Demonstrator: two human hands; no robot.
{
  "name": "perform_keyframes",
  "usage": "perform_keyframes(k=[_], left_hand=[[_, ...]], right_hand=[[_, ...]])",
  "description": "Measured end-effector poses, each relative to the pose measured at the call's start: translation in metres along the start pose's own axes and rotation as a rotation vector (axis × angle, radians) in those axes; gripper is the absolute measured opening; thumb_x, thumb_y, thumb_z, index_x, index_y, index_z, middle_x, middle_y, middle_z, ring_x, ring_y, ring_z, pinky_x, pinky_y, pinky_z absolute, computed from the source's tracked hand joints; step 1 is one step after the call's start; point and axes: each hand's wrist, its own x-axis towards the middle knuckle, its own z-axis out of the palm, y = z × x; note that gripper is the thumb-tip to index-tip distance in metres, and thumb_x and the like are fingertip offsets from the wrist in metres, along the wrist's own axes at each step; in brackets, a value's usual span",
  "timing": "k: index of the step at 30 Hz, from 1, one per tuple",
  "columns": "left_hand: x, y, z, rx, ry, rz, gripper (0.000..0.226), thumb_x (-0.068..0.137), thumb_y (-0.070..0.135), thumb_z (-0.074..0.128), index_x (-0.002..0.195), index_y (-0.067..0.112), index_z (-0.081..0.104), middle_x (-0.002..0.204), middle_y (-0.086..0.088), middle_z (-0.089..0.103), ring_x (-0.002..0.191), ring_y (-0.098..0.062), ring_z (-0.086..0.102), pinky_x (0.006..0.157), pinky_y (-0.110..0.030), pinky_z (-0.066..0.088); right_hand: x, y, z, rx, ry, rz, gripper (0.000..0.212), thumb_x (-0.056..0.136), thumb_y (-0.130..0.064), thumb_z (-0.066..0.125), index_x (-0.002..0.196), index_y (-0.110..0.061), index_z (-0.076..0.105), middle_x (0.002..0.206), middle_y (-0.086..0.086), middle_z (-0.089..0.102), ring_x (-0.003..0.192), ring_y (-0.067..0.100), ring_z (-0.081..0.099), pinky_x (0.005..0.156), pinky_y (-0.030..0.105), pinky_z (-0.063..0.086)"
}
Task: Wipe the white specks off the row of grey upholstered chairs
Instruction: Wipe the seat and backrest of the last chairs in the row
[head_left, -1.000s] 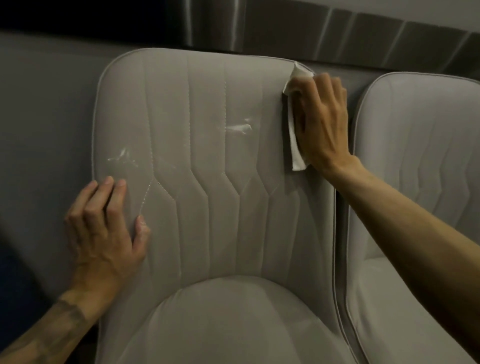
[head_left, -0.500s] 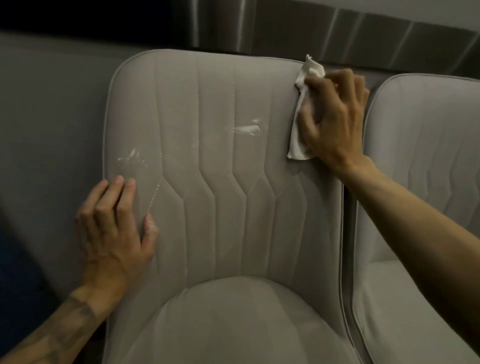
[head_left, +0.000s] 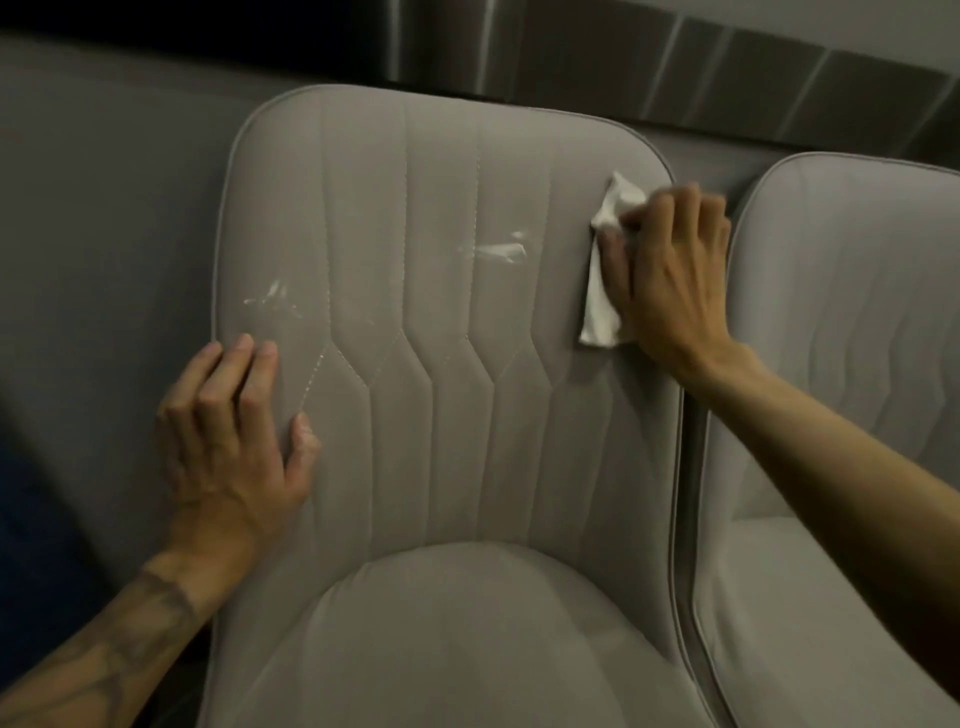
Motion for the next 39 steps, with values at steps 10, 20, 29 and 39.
perform_keyframes(k=[10,20,29,39], left_hand=[[-0.001,0.005,0.001,-0.019,-0.003,-0.010,0.062,0.099,0.024,0.053,0.153,-0.003,0.041,0.148,-0.024,0.041,0.139,-0.047,0.038,0.114,-0.061,0.037],[-0.003,0.006,0.003,-0.008,0.004,-0.005,0.062,0.099,0.025,0.052,0.154,-0.002,0.040,0.149,-0.023,0.040,0.140,-0.046,0.037,0.117,-0.056,0.034],[-0.005,0.009,0.007,-0.001,0.007,-0.008,0.062,0.099,0.025,0.052,0.155,0.000,0.039,0.150,-0.023,0.040,0.141,-0.045,0.036,0.118,-0.056,0.033],[-0.006,0.010,0.005,-0.025,0.008,-0.001,0.062,0.100,0.023,0.052,0.155,-0.001,0.038,0.149,-0.026,0.041,0.140,-0.047,0.037,0.119,-0.056,0.032]], right_hand=[[-0.098,-0.004,-0.009,0.019,-0.122,-0.093,0.025,0.103,-0.031,0.057,0.107,-0.008,0.052,0.109,0.016,0.049,0.093,0.031,0.043,0.082,0.045,0.039],[-0.096,0.001,-0.001,0.061,0.031,0.076,0.026,0.103,-0.030,0.056,0.109,-0.004,0.052,0.107,0.019,0.048,0.093,0.037,0.049,0.084,0.048,0.040],[-0.105,0.015,-0.002,0.046,-0.059,-0.039,0.027,0.103,-0.036,0.056,0.113,-0.012,0.049,0.114,0.011,0.040,0.100,0.031,0.043,0.087,0.041,0.035],[-0.223,0.010,-0.019,-0.063,-0.378,-0.659,0.028,0.108,-0.020,0.037,0.119,-0.003,0.057,0.116,0.018,0.054,0.088,0.034,0.056,0.077,0.041,0.038]])
